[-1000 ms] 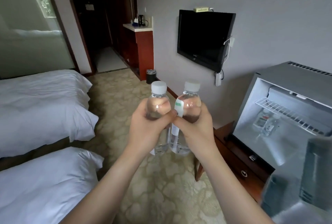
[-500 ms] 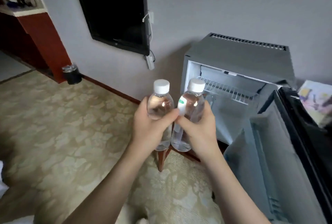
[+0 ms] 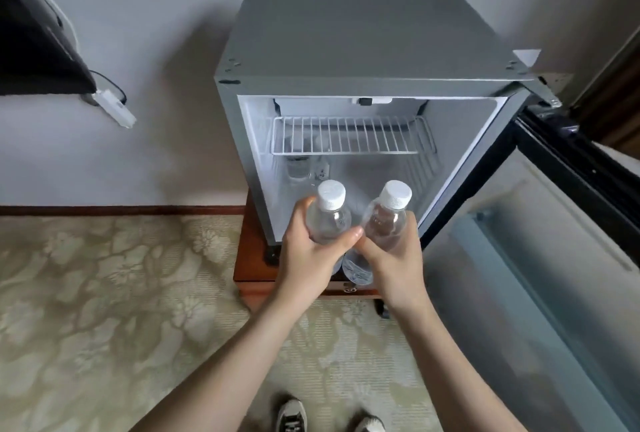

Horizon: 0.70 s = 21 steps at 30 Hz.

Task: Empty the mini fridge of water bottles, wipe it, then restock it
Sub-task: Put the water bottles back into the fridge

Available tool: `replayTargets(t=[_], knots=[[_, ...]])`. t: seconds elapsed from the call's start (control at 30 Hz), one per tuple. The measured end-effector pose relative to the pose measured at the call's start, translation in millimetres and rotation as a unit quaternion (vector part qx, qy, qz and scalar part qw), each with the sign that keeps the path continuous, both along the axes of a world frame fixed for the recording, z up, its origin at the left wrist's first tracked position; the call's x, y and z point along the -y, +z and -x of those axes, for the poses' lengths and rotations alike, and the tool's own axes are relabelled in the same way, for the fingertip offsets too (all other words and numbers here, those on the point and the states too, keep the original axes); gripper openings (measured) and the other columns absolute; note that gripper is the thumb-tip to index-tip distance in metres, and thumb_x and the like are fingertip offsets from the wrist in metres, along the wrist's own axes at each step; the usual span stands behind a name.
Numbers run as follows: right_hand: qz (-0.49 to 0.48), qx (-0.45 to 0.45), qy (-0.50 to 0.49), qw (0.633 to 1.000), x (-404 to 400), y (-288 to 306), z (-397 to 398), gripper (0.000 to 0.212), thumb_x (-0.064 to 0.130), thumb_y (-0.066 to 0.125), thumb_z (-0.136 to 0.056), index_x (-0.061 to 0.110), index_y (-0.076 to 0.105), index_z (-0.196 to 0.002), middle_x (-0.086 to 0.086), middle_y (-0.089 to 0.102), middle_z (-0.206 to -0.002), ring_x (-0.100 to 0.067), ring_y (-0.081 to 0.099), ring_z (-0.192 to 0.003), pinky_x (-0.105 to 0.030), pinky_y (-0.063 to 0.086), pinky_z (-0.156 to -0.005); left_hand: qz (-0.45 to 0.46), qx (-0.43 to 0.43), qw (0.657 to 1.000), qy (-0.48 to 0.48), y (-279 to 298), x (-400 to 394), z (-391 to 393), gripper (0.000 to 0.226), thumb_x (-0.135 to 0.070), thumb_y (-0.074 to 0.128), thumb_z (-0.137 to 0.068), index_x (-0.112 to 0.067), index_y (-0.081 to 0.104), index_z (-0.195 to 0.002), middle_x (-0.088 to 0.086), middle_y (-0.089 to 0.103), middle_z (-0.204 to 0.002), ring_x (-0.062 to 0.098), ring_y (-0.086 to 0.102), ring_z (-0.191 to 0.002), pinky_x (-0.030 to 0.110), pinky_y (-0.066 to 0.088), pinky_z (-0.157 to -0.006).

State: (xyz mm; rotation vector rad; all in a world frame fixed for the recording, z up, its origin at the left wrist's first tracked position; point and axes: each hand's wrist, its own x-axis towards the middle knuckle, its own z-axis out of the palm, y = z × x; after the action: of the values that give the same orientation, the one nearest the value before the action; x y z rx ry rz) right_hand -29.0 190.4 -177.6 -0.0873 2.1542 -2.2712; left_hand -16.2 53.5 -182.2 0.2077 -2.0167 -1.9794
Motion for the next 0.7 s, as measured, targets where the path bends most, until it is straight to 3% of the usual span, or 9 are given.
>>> replayTargets(t=[0.07, 0.13, 0.17, 0.27, 0.33, 0.4, 0.47, 0.57, 0.7], knots=[[-0.026, -0.009, -0.022, 0.999, 5, -22, 22, 0.035, 0.013, 0.080, -0.083, 0.011, 0.054, -0.107, -0.002, 0.069, -0.093, -0.018, 0.069, -0.086, -0.034, 0.056, -0.073, -0.027, 0.015, 0.999, -0.019, -25, 2, 28, 0.060, -0.050, 0.089, -0.066, -0.046, 0.056, -0.116, -0.004, 0.072, -0.111, 0.018, 0.071, -0.104, 0.046, 0.056, -0.091], [-0.044, -0.008, -0.047, 0.998, 10, -47, 44, 0.038, 0.021, 0.080, -0.084, 0.012, 0.054, -0.111, -0.003, 0.070, -0.099, -0.020, 0.070, -0.093, -0.039, 0.057, -0.079, -0.043, 0.018, 0.999, -0.023, -52, 1, 58, 0.066, -0.056, 0.089, -0.064, -0.050, 0.054, -0.119, -0.006, 0.069, -0.119, 0.017, 0.068, -0.111, 0.048, 0.054, -0.096], [-0.049, -0.008, -0.063, 0.997, 13, -60, 56, 0.040, 0.025, 0.080, -0.084, 0.018, 0.054, -0.113, 0.002, 0.070, -0.100, -0.016, 0.070, -0.095, -0.035, 0.057, -0.079, -0.042, 0.014, 0.999, -0.020, -64, 0, 73, 0.067, -0.059, 0.087, -0.063, -0.053, 0.052, -0.119, -0.011, 0.067, -0.123, 0.013, 0.065, -0.115, 0.045, 0.053, -0.098], [-0.073, -0.015, -0.116, 0.991, 18, -95, 90, 0.047, 0.037, 0.081, -0.079, 0.050, 0.049, -0.111, 0.026, 0.066, -0.105, 0.007, 0.064, -0.097, -0.006, 0.047, -0.073, -0.040, 0.003, 0.999, -0.024, -99, -8, 112, 0.062, -0.062, 0.083, -0.067, -0.063, 0.046, -0.117, -0.024, 0.057, -0.129, 0.005, 0.055, -0.126, 0.041, 0.049, -0.103], [-0.076, -0.013, -0.129, 0.989, 17, -120, 112, 0.051, 0.036, 0.081, -0.077, 0.054, 0.047, -0.111, 0.025, 0.065, -0.106, 0.007, 0.063, -0.098, -0.009, 0.047, -0.077, -0.049, -0.002, 0.999, -0.024, -122, -12, 132, 0.060, -0.055, 0.081, -0.073, -0.063, 0.042, -0.118, -0.014, 0.053, -0.136, 0.009, 0.049, -0.133, 0.045, 0.044, -0.110], [-0.087, -0.006, -0.131, 0.988, 15, -144, 130, 0.055, 0.031, 0.084, -0.077, 0.042, 0.048, -0.118, 0.018, 0.065, -0.108, 0.002, 0.063, -0.101, -0.021, 0.050, -0.085, -0.058, 0.000, 0.998, -0.030, -144, -15, 144, 0.064, -0.048, 0.079, -0.079, -0.050, 0.040, -0.129, -0.003, 0.051, -0.140, 0.017, 0.047, -0.135, 0.047, 0.041, -0.113], [-0.096, -0.008, -0.123, 0.988, 14, -164, 142, 0.058, 0.029, 0.084, -0.078, 0.034, 0.046, -0.122, 0.015, 0.063, -0.111, -0.002, 0.062, -0.104, -0.026, 0.050, -0.088, -0.058, -0.006, 0.998, -0.037, -164, -16, 151, 0.062, -0.038, 0.076, -0.086, -0.038, 0.038, -0.134, -0.002, 0.054, -0.136, 0.015, 0.052, -0.130, 0.036, 0.045, -0.109], [-0.090, 0.002, -0.112, 0.990, 14, -187, 149, 0.058, 0.025, 0.084, -0.079, 0.033, 0.047, -0.124, 0.010, 0.064, -0.116, -0.006, 0.064, -0.107, -0.025, 0.052, -0.090, -0.037, -0.004, 0.999, -0.035, -187, -18, 156, 0.056, -0.027, 0.071, -0.092, -0.040, 0.034, -0.132, 0.000, 0.055, -0.131, 0.011, 0.056, -0.124, 0.025, 0.046, -0.102], [-0.085, 0.005, -0.135, 0.987, 12, -199, 156, 0.061, 0.027, 0.083, -0.077, 0.051, 0.042, -0.114, 0.015, 0.060, -0.119, 0.008, 0.058, -0.106, -0.005, 0.045, -0.083, 0.022, -0.003, 0.999, -0.046, -201, -17, 162, 0.059, -0.020, 0.066, -0.096, -0.044, 0.030, -0.135, -0.015, 0.052, -0.129, -0.002, 0.051, -0.123, 0.011, 0.041, -0.099]])
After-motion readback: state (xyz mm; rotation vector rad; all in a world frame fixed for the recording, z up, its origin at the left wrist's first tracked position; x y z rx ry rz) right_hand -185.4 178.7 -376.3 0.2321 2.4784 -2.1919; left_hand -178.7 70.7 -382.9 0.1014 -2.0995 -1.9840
